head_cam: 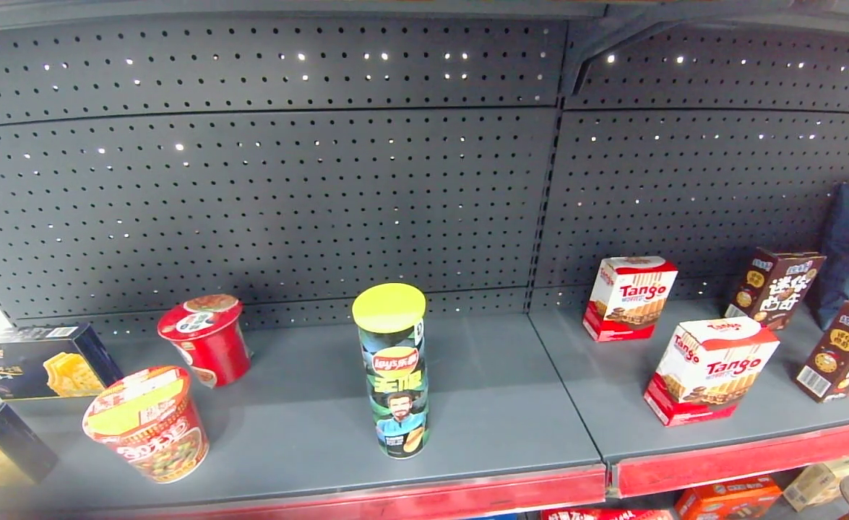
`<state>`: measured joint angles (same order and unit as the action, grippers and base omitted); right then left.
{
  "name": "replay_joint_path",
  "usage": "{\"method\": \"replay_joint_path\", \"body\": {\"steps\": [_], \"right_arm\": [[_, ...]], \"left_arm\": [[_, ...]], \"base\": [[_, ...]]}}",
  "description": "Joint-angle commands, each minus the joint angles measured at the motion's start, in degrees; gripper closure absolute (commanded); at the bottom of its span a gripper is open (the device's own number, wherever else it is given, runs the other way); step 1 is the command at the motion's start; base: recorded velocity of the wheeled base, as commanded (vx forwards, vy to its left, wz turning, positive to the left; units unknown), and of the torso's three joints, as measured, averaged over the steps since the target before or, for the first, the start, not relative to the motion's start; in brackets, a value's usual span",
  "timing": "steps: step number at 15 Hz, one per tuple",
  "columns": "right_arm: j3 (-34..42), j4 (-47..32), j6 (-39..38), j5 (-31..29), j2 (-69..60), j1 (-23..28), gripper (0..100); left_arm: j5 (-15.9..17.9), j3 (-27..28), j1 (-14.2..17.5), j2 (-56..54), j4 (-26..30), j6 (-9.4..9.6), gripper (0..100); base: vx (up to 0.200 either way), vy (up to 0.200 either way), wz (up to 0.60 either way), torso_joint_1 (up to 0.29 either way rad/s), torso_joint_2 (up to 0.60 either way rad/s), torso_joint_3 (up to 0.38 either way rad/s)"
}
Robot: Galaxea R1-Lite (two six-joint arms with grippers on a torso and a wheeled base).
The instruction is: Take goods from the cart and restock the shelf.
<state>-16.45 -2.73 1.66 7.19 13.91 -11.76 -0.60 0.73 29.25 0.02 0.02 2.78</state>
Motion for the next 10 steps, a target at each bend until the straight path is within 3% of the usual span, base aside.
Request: {"method": "replay_joint_path", "body": {"steps": [1,4,10], "right_arm": [[-0.3,0.0,0.0,0.0,0.1,-0.3,100],[-0.7,0.1,0.1,0.5,0.4,-0.5,100],[-4.4,0.5,1.3,5.1,8.2,-1.6,100]], "left_arm": [[2.2,-0.7,0.1,0.0,0.0,1.53,0],[1.3,-0.7,0.1,0.0,0.0,-2.08,0],[1.3,-0.7,0.1,0.0,0.0,-2.08,0]], "base": [[0.000,0.000,0.00,0.000,0.00,0.000],[0.000,0.000,0.00,0.000,0.00,0.000],[0.000,0.000,0.00,0.000,0.00,0.000]]}}
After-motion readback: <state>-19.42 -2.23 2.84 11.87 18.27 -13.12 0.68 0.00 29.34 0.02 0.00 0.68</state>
